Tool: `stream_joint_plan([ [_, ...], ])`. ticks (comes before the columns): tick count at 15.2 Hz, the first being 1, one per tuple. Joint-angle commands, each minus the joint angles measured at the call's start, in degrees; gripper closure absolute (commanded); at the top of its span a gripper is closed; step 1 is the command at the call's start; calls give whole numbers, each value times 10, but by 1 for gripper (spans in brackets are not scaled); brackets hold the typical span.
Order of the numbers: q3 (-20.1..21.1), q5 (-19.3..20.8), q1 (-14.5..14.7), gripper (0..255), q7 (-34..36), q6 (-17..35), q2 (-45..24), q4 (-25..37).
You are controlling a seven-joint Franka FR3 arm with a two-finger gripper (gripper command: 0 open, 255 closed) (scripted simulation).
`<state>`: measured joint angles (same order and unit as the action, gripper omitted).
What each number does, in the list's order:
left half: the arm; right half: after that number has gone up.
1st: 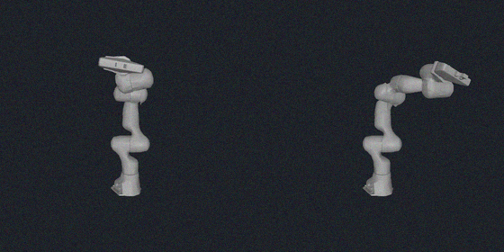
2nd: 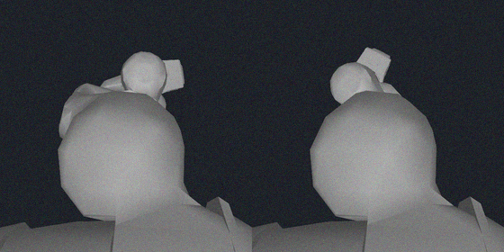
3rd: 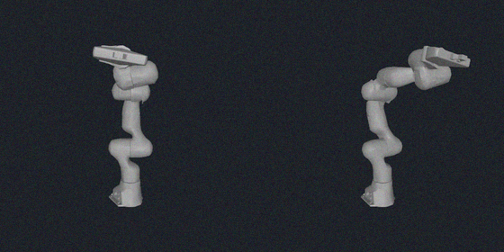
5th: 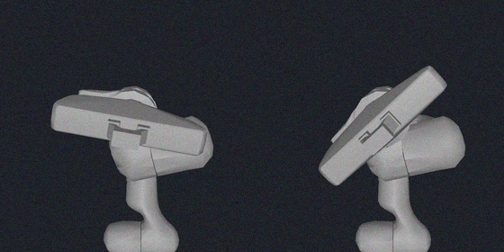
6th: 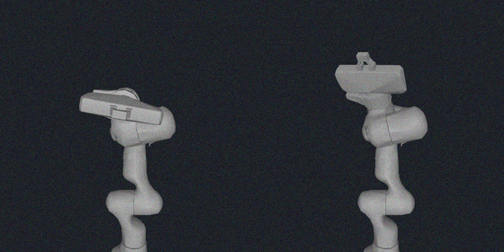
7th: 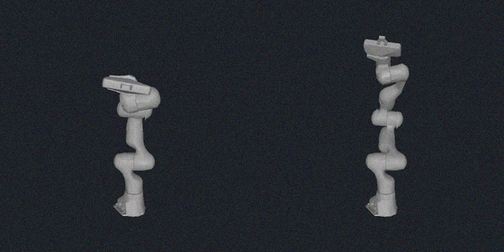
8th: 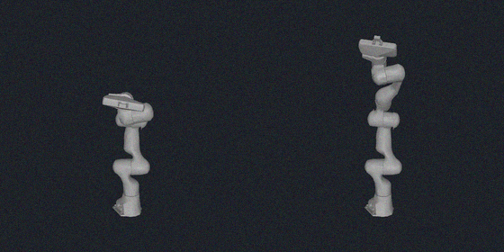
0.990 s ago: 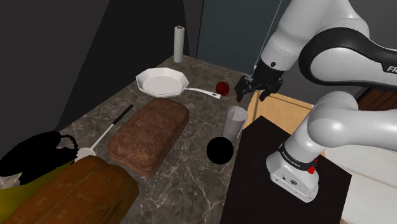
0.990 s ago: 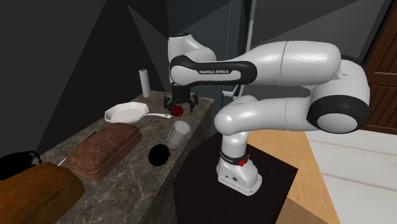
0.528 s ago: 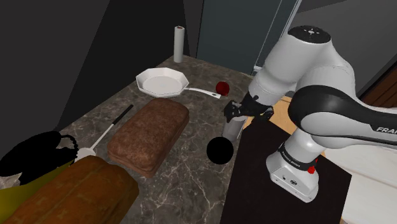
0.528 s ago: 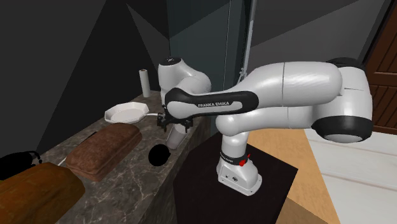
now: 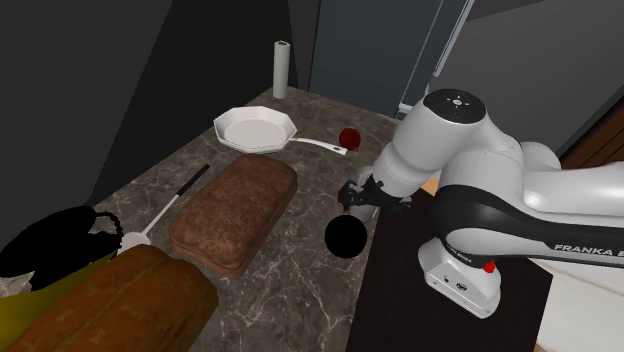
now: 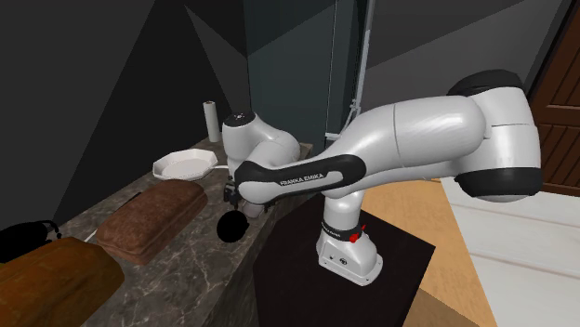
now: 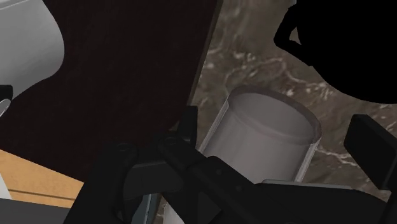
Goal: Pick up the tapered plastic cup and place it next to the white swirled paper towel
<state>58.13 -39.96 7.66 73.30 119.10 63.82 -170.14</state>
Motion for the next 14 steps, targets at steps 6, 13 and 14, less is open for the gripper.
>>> stream_joint_plan([
  [6, 18, -15, -8, 0, -5, 29, -20, -9],
  [13, 18, -15, -8, 255, -5, 29, -19, -9],
  [14, 18, -15, -8, 255, -5, 29, -19, -9],
])
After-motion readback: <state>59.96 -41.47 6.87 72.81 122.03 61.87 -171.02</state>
